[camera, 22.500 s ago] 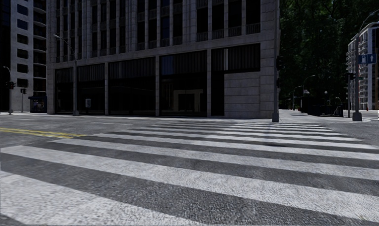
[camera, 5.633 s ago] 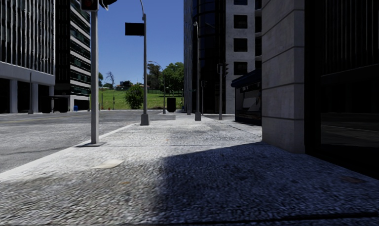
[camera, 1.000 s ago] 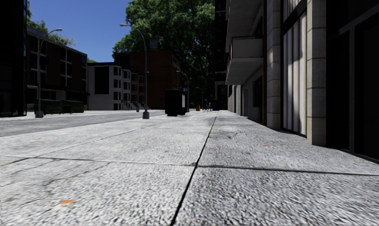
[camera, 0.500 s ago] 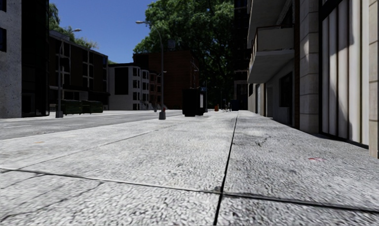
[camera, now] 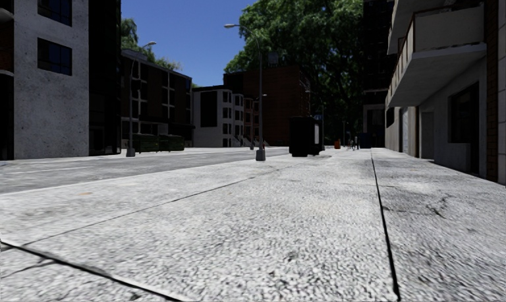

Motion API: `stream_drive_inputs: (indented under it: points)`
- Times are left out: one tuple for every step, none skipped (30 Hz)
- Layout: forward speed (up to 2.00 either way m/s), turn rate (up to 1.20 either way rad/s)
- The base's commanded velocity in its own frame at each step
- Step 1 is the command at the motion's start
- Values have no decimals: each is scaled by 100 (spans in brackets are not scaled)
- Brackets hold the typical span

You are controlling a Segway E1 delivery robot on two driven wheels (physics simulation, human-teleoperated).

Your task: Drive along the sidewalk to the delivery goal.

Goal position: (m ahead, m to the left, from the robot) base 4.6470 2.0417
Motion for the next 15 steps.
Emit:
stream_drive_inputs:
  points:
    - [162, 48]
    - [162, 48]
    - [162, 48]
    - [162, 48]
    - [162, 48]
    - [162, 48]
    - [162, 48]
    - [162, 48]
    - [162, 48]
    - [162, 48]
    - [162, 48]
    - [162, 48]
    - [162, 49]
    - [162, 49]
    - [162, 50]
